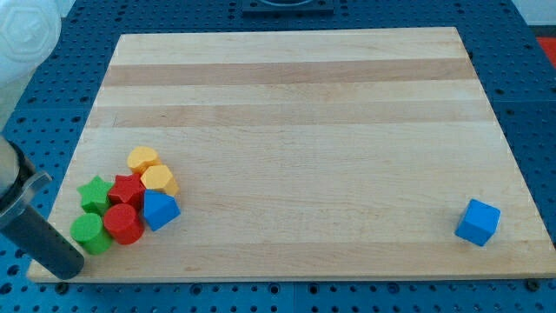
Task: Separate the red circle from the group of blocks
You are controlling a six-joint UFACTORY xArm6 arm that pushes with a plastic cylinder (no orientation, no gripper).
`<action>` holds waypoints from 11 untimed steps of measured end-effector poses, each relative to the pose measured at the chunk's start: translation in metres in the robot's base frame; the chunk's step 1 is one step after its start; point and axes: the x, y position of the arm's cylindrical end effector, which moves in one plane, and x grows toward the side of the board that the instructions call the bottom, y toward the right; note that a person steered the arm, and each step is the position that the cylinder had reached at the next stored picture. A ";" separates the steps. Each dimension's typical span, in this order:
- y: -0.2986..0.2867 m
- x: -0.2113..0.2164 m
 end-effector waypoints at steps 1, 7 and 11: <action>0.000 0.000; 0.075 -0.120; 0.057 -0.076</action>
